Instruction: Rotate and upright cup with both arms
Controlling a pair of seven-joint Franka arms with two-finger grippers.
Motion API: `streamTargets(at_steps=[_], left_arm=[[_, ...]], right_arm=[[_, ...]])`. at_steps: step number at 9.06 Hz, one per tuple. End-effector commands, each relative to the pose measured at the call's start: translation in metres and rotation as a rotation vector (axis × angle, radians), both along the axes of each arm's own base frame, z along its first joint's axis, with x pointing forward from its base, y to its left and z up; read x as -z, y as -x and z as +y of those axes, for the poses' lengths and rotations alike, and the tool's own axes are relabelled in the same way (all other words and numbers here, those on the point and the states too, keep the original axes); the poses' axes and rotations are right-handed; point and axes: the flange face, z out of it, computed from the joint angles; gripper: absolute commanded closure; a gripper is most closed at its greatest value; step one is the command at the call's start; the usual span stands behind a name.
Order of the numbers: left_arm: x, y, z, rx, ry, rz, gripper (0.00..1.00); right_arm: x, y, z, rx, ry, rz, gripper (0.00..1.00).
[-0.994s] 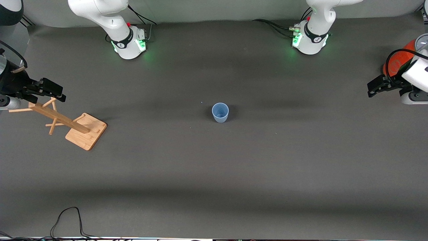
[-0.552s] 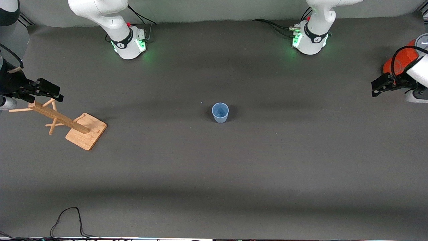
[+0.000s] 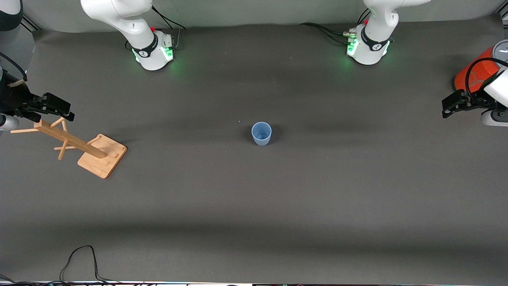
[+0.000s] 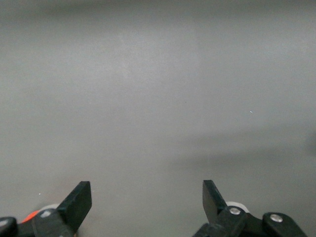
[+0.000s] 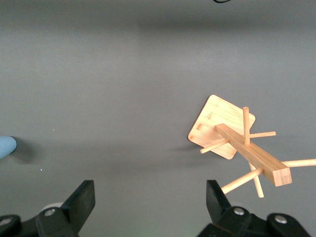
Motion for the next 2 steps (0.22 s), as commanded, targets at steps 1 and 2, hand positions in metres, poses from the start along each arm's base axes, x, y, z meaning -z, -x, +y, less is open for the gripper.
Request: streamTargets(at_steps=[1, 2], left_arm=[[-0.0084, 0.0004, 0.0023, 0.059, 0.007, 0.004, 0.00], [-0.0120, 0.0014, 0.0031, 0.071, 0.006, 0.001, 0.00]], right_arm=[[-0.0037, -0.0015, -0.0041, -0.015, 0.011, 0.005, 0.00], [-0.0028, -0.0019, -0.0032, -0.017, 0.011, 0.006, 0.00]])
